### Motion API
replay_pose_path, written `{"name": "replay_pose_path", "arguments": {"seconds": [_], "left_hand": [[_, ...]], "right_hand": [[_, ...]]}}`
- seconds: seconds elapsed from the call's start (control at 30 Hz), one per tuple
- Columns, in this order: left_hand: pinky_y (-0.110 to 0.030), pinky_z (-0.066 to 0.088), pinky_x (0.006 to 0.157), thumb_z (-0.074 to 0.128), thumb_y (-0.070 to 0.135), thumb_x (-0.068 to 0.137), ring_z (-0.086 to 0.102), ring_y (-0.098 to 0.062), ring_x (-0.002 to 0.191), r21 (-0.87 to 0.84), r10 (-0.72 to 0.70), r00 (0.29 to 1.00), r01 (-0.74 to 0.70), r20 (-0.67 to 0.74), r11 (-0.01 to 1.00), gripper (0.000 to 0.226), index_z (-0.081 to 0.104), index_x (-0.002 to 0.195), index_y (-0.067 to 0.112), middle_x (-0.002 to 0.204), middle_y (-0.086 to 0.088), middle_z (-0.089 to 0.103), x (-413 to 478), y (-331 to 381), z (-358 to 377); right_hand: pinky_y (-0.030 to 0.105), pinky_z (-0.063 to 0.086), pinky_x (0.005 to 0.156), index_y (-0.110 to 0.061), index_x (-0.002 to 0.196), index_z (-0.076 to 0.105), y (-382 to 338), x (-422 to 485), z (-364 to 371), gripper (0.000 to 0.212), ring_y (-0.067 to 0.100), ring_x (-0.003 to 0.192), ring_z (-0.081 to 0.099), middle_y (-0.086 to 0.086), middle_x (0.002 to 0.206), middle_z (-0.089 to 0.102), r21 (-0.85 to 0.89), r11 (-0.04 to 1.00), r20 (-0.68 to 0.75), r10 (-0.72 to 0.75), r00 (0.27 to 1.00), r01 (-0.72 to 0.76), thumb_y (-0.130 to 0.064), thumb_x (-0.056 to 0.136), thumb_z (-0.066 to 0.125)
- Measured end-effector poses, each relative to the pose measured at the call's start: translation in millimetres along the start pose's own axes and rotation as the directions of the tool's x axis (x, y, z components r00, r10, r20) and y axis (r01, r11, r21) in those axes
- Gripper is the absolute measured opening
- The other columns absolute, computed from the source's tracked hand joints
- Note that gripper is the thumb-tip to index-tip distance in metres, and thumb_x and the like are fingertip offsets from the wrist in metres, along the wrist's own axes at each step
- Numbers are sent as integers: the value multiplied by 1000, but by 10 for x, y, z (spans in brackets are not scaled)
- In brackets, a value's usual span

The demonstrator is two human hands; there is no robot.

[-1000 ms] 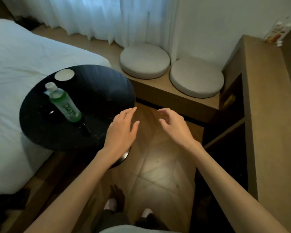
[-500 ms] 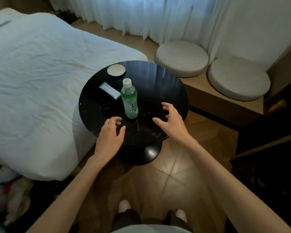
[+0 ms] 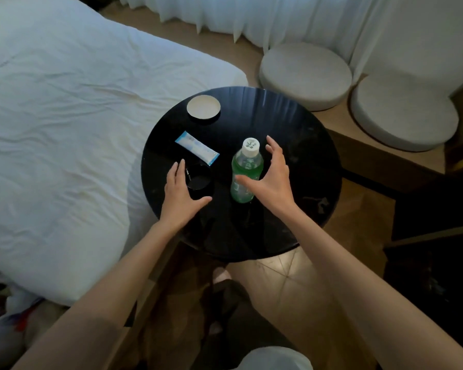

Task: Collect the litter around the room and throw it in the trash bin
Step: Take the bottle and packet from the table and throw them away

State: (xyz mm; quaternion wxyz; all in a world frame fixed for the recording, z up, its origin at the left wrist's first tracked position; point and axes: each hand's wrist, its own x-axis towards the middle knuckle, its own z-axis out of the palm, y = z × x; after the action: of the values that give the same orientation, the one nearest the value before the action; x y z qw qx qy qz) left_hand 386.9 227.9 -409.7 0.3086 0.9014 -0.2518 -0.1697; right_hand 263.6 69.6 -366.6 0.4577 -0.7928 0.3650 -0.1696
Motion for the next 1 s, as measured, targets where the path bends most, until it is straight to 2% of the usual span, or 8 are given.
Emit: {"name": "replay_pose_path", "arguments": {"seconds": [0.07,0.2,0.33,0.47,0.57,0.7,0.87,1.0], "left_hand": [[-37,22,113,81,33,69,12,-25,144,13,-2,999,2,39,1000,113,4,151,18,157,-5,4,202,-24,87],[-39,25,112,83,31,65,16,-26,143,78,-56,996,51,63,996,117,3,150,19,155,-7,13,469,-41,211],[-39,29,110,83,27,65,26,-26,137,107,-75,995,68,61,992,111,11,149,18,147,-8,29,629,-94,230],[-35,32,107,85,28,62,32,-22,133,88,-50,997,46,53,995,104,23,145,17,142,-3,38,690,-168,228],[-34,32,109,86,28,60,34,-18,133,50,-28,997,24,70,998,104,26,144,17,139,0,43,763,-200,213],[-28,32,107,86,26,60,36,-16,131,3,58,985,-60,165,998,104,26,144,17,139,1,42,889,-164,200],[-26,30,107,84,26,65,32,-16,133,4,177,953,-184,248,983,99,25,144,16,144,-1,37,1010,-24,277],[-30,27,113,81,40,67,29,-13,135,-69,322,882,-319,344,945,99,24,145,18,144,0,33,1119,12,295]], "right_hand": [[38,35,109,-33,142,26,30,143,50,98,18,132,37,-5,142,43,21,999,27,-36,999,35,-33,64,86],[34,50,97,-29,128,40,79,357,91,76,8,113,54,-9,121,56,35,998,125,-54,991,50,-31,67,85],[23,49,93,-27,128,42,63,581,89,73,4,109,56,-11,119,58,72,997,95,-40,995,34,-30,68,84],[26,50,94,-28,127,44,56,794,85,72,5,109,58,-10,118,60,115,993,22,-1,1000,-2,-31,68,85],[25,49,94,-28,126,43,50,905,101,72,5,109,58,-10,118,60,127,992,-6,17,1000,-16,-31,68,85],[22,46,93,-28,127,43,26,978,103,71,5,110,55,-12,118,56,89,996,-68,18,998,-12,-30,69,84],[32,48,98,-27,128,42,35,990,92,72,9,115,54,-8,123,55,52,998,-167,52,985,-44,-29,69,84],[34,48,100,-26,129,42,24,927,93,73,10,117,53,-6,125,55,40,996,-249,88,964,-81,-28,70,84]]}}
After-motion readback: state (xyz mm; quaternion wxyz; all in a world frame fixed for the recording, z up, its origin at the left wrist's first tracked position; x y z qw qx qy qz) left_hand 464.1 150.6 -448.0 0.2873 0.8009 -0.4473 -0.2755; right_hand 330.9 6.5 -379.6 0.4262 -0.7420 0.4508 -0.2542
